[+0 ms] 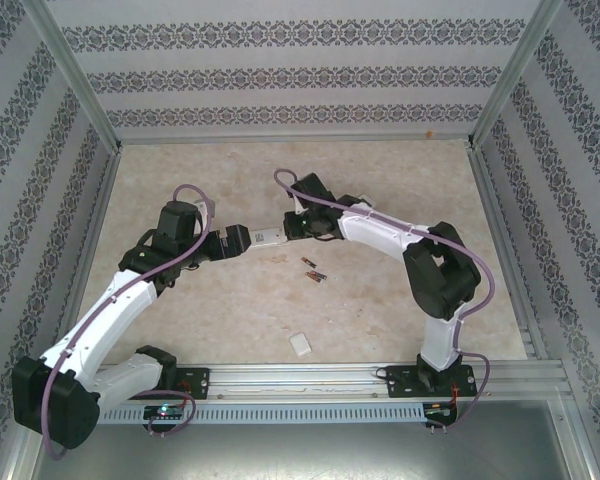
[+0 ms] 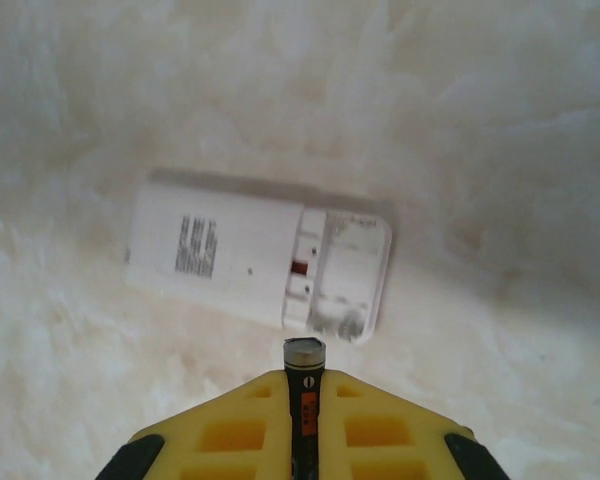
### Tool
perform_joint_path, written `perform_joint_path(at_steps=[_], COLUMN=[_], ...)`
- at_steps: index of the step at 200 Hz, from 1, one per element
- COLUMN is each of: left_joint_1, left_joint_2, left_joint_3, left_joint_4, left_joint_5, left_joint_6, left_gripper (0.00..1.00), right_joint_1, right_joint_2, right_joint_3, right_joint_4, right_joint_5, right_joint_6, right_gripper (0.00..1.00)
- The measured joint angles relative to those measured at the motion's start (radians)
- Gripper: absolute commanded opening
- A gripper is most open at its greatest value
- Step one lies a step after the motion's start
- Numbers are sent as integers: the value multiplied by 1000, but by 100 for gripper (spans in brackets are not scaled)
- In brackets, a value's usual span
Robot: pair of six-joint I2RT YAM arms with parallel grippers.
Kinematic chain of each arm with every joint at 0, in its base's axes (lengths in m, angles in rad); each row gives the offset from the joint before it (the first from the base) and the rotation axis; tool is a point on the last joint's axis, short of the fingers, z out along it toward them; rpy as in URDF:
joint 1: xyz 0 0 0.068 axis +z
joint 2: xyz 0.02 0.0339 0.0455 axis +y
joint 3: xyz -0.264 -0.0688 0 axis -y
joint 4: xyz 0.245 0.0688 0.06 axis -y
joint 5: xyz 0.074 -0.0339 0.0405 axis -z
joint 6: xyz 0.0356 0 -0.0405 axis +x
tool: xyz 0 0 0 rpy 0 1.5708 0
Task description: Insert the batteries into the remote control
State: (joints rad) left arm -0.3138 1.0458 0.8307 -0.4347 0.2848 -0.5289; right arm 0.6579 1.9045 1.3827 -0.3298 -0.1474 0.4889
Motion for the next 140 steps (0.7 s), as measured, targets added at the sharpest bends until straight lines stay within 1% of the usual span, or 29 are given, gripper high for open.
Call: perform_joint_path(at_steps=[32,70,106,127,140], left_joint_1=[2,11,15,15,15], left_joint_2=[1,1,2,7,13], left_joint_3=[0,0,-6,-8,-8], left_joint_4=[1,1,3,5,7], left_joint_5=[4,12,22,23,23], left_joint_6=[0,0,0,0,0], left_gripper=[100,100,100,100,100], right_joint_1=[1,0,0,0,0], right_joint_2=[100,193,218,220,220], right_joint_3=[68,107,114,116,116], right_joint_4=[13,12,13,13,13], right_joint_5=[-13,-26,-39,-45,-50], right_joint_6=[41,72,93,97,101], right_gripper=[13,14,19,25,26])
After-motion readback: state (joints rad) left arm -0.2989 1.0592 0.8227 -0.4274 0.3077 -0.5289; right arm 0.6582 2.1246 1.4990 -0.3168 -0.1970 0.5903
